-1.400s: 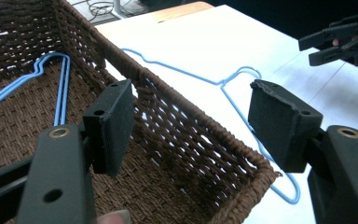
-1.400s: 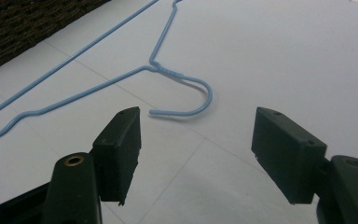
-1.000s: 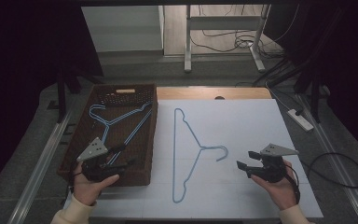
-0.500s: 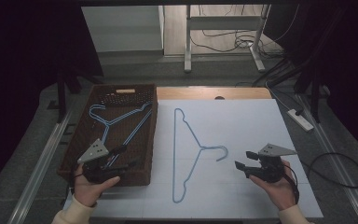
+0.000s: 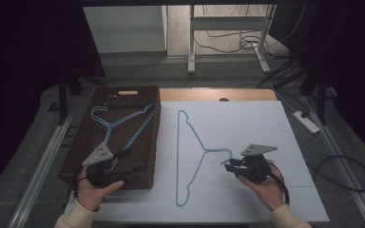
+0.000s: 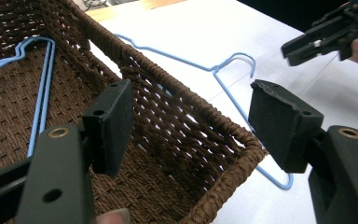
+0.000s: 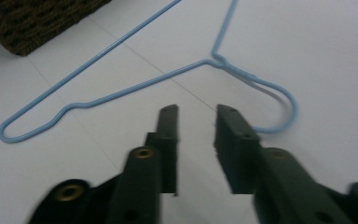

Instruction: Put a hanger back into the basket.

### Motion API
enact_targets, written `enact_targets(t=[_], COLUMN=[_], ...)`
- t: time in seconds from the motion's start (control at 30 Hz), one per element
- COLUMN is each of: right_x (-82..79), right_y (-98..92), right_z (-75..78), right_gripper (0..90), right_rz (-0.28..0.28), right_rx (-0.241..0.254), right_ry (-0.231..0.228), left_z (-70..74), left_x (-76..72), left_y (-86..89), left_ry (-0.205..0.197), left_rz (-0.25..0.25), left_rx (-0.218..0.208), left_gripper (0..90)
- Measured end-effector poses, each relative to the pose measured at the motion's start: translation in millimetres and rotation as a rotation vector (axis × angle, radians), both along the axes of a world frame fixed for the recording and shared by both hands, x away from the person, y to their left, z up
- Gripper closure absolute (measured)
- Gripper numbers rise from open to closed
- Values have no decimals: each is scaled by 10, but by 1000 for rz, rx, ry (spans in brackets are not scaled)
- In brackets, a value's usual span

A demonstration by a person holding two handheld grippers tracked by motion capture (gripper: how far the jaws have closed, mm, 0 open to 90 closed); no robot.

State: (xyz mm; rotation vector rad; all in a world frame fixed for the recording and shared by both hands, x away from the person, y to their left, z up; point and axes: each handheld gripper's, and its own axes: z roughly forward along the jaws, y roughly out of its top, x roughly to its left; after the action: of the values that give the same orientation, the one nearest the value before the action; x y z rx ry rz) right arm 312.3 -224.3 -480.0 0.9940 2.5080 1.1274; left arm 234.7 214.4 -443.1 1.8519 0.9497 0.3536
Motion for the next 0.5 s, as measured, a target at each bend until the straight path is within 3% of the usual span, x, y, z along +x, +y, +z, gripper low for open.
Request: enact_targets(t=[0.13, 0.37, 0.5], right_x=[158, 487, 522], right_y=[188, 541, 806], right_z=[-43, -211, -288], right_gripper=[890, 899, 899], right_rz=[11, 22, 54], right_rx=[-24, -33, -66], right_ry=[25, 88, 108], left_z=[7, -1, -6], left_x=[2, 15, 19], left_y=[3, 3, 13], left_ry=[-2, 2, 3], left_rz=[-1, -4, -4], left_rx=[-1, -1, -2], left_gripper=[319, 320, 320])
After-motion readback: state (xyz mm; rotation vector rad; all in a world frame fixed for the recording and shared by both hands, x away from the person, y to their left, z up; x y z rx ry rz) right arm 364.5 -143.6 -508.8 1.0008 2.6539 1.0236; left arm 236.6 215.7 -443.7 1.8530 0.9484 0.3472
